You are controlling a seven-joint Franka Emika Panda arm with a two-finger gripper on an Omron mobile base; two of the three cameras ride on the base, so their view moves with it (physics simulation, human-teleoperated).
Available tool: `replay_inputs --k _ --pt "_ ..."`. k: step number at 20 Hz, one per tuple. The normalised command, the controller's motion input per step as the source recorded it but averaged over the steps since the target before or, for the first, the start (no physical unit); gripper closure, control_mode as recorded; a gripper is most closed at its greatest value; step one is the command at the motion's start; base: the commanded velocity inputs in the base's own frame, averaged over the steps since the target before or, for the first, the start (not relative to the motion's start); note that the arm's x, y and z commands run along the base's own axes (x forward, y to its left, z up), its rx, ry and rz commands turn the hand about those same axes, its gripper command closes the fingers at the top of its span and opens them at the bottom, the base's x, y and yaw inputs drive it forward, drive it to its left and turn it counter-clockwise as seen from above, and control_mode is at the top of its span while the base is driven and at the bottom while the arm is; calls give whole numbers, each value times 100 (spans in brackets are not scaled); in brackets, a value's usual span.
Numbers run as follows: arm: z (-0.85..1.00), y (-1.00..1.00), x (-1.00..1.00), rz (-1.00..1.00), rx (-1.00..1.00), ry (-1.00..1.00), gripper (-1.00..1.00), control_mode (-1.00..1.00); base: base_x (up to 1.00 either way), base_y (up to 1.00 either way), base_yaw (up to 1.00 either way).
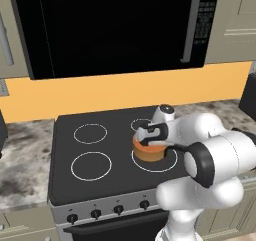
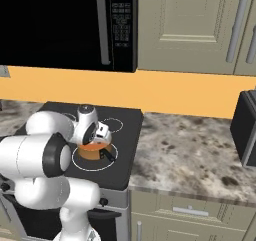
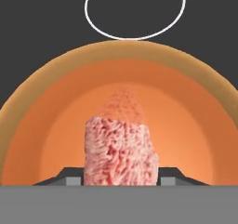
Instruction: Retrieve the steak from the fridge and place it on the saucepan with marinade on the stove.
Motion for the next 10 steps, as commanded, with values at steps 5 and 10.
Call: replay_inputs --k 5,10 --pt "0 0 -16 0 0 0 -100 -100 0 0 0" --pt "0 0 -45 0 0 0 -100 -100 0 0 0"
